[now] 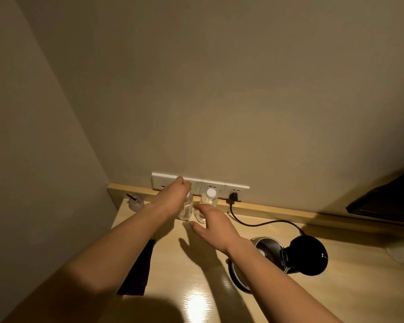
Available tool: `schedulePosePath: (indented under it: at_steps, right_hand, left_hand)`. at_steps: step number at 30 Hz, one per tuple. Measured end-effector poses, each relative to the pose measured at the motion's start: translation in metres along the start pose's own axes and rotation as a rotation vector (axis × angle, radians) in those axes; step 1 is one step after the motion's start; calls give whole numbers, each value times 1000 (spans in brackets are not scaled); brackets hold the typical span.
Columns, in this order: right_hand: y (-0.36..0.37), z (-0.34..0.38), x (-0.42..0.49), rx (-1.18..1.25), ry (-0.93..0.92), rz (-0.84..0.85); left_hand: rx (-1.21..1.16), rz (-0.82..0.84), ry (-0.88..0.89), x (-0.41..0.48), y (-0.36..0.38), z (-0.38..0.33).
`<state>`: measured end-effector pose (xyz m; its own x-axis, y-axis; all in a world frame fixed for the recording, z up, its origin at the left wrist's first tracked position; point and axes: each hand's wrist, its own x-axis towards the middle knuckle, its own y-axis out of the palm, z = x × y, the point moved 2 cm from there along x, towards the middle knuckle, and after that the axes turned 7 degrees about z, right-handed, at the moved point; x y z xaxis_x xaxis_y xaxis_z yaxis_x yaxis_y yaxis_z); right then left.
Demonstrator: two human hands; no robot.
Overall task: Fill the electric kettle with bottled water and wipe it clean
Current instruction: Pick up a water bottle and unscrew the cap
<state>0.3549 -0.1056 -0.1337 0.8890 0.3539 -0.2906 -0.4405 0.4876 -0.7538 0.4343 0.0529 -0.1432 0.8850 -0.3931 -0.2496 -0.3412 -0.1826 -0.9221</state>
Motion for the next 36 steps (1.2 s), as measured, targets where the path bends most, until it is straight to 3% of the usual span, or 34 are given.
schedulePosePath:
  at_steps: [4, 11, 19, 26, 31, 36]
  right_hand:
    - [8, 3, 10, 234, 24, -84]
    - [23, 14, 16, 450, -73, -35]
    - [39, 18, -3, 469, -115, -80]
    - [50, 23, -16, 481, -75, -141]
    - [46, 27, -23, 481, -74, -139]
    - [40, 34, -29, 474, -104, -134]
  left_hand:
    - [48, -14, 87, -27, -14, -2]
    - [192, 96, 319, -75, -58, -14]
    - [162, 85, 344, -102, -45, -13]
    - [15, -26, 118, -116, -31, -21]
    - [-103, 85, 421, -122, -53, -16]
    - [-55, 130, 414, -115, -65, -16]
